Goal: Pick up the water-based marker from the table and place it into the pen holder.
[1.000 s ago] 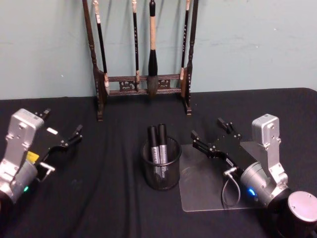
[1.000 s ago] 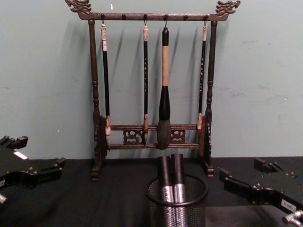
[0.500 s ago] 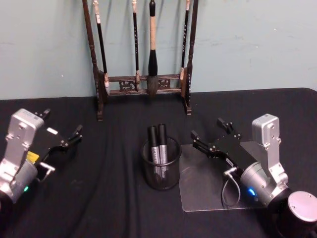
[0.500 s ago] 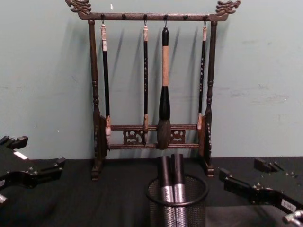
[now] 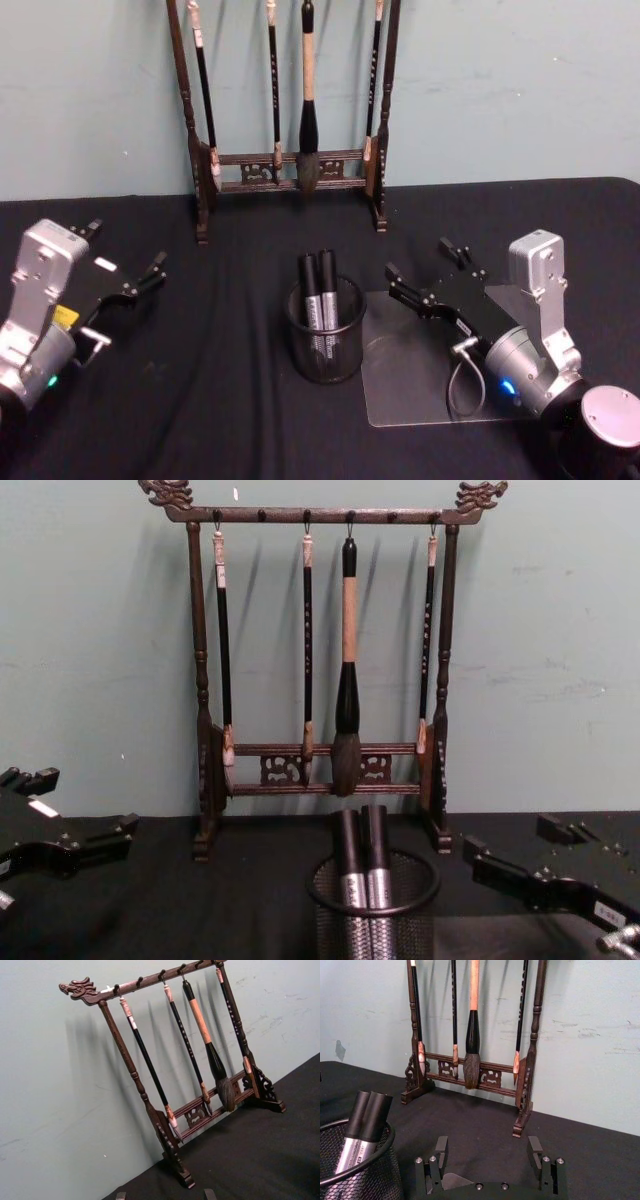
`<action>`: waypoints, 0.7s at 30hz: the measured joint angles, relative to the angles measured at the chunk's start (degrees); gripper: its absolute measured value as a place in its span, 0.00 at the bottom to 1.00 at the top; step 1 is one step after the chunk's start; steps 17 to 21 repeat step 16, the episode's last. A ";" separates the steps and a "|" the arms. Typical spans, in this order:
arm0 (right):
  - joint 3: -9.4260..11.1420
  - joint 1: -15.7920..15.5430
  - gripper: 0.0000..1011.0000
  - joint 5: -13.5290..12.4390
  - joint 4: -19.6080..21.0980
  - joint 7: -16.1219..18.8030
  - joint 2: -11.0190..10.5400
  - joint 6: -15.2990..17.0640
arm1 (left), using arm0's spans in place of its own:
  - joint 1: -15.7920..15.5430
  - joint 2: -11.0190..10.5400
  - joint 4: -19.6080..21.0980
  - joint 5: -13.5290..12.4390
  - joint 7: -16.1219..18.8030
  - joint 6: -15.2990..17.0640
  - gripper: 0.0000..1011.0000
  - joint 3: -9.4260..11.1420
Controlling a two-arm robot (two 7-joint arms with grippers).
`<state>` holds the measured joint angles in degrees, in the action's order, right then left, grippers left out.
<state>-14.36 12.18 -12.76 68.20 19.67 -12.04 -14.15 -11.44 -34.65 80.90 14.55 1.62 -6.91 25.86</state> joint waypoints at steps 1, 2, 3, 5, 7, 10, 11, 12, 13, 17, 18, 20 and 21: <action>0.00 0.00 0.99 0.00 0.00 0.00 0.00 0.00 | 0.00 0.00 0.00 0.00 0.00 0.00 1.00 0.00; 0.00 0.00 0.99 0.00 0.00 0.00 0.00 0.00 | 0.00 0.00 0.00 0.00 0.00 0.00 1.00 0.00; 0.00 0.00 0.99 0.00 0.00 0.00 0.00 0.00 | 0.01 0.00 0.00 0.00 0.00 0.00 1.00 0.00; 0.00 0.00 0.99 0.00 0.00 0.00 0.00 0.00 | 0.00 0.00 0.00 0.00 0.00 0.00 1.00 0.00; 0.00 0.00 0.99 0.00 0.00 0.00 0.00 0.00 | 0.00 0.00 0.00 0.00 0.00 0.00 1.00 0.00; 0.00 0.00 0.99 0.00 0.00 0.00 0.00 0.00 | 0.00 0.00 0.00 0.00 0.00 0.00 1.00 0.00; 0.00 0.00 0.99 0.00 0.00 0.00 0.00 0.00 | 0.00 0.00 0.00 0.00 0.00 0.00 1.00 0.00; 0.00 0.00 0.99 0.00 0.00 0.00 0.00 0.00 | 0.01 0.00 0.00 0.00 0.00 0.00 1.00 0.00; 0.00 0.00 0.99 0.00 0.00 0.00 0.00 0.00 | 0.00 0.00 0.00 0.00 0.00 0.00 1.00 0.00; 0.00 0.00 0.99 0.00 0.00 0.00 0.00 0.00 | 0.01 0.00 0.00 0.00 0.00 0.00 1.00 0.00; 0.00 0.00 0.99 0.00 0.00 0.00 0.00 0.00 | 0.01 0.00 0.00 0.00 0.00 0.00 1.00 0.00; 0.00 0.00 0.99 0.00 0.00 0.00 0.00 0.00 | 0.01 0.00 0.00 0.00 0.00 0.00 1.00 0.00; 0.00 0.00 0.99 0.00 0.00 0.00 0.00 0.00 | 0.01 0.00 0.00 0.00 0.00 0.00 1.00 0.00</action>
